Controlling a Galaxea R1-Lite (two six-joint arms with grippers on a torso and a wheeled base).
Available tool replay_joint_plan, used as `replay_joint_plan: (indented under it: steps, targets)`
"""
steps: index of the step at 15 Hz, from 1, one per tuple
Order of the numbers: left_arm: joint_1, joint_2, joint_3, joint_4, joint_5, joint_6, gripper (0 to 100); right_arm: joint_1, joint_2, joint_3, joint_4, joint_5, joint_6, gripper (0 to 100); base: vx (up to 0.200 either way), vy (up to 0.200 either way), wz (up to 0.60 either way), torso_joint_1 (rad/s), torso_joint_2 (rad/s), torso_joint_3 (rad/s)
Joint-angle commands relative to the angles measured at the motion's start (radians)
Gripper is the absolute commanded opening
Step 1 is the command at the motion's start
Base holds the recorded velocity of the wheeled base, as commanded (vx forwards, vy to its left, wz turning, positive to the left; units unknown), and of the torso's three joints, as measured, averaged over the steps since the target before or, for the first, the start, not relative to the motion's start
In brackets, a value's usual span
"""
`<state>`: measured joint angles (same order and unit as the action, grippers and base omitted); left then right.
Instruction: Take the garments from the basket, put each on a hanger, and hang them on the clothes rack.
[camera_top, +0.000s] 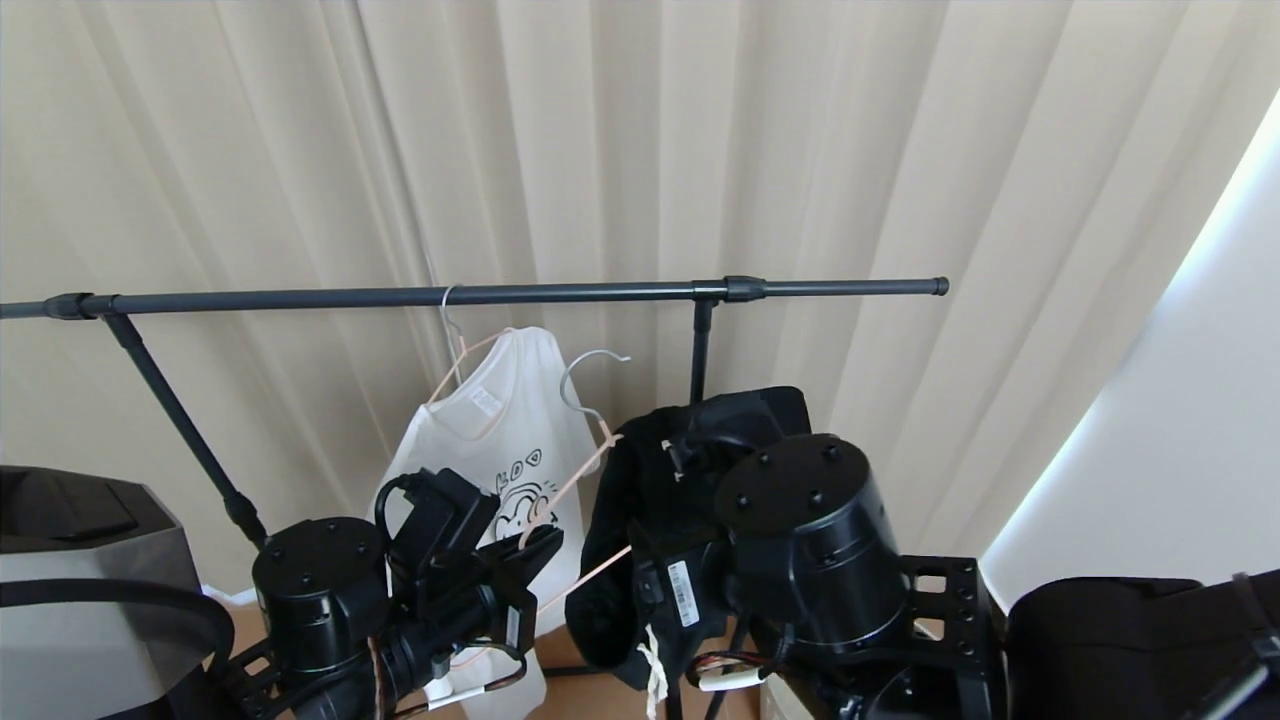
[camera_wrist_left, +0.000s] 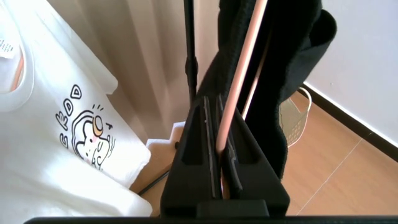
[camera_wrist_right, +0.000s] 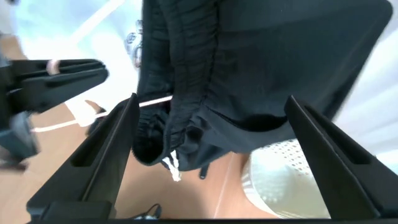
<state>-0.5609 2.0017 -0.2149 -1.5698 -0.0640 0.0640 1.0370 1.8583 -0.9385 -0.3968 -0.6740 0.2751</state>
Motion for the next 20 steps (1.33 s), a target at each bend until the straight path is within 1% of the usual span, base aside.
replay_joint_plan:
  steps: [1,4,9,13,14,16,20]
  targets:
    - [-0.002,0.006,-0.001,-0.001,0.0,0.0,0,0.006,0.076,-0.013,-0.019,-0.007,-0.001,100,0.0,0.0,0.0,0.0,0.0,0.0]
    - [-0.002,0.006,-0.001,-0.001,0.0,0.0,0,0.006,0.127,-0.031,-0.047,-0.042,-0.001,100,0.0,0.0,0.0,0.0,0.0,0.0]
    - [-0.002,0.003,0.0,-0.001,0.0,0.0,0,-0.012,0.163,-0.049,-0.05,-0.099,0.003,100,0.0,0.0,0.0,0.0,0.0,0.0]
    - [-0.002,0.003,0.0,-0.001,0.0,0.0,0,-0.032,0.171,-0.052,-0.051,-0.104,0.007,100,0.0,0.0,0.0,0.0,0.0,0.0]
    - [-0.002,0.003,0.0,-0.001,0.0,0.0,0,-0.032,0.171,-0.052,-0.054,-0.104,0.009,0,0.0,0.0,0.0,0.0,0.0,0.0]
    - [-0.002,0.003,0.002,-0.001,0.0,-0.001,0,-0.032,0.182,-0.051,-0.082,-0.104,0.007,0,0.0,0.0,0.0,0.0,0.0,0.0]
    - [-0.002,0.003,0.002,-0.001,0.0,-0.001,0,-0.032,0.182,-0.052,-0.083,-0.102,0.006,0,0.0,0.0,0.0,0.0,0.0,0.0]
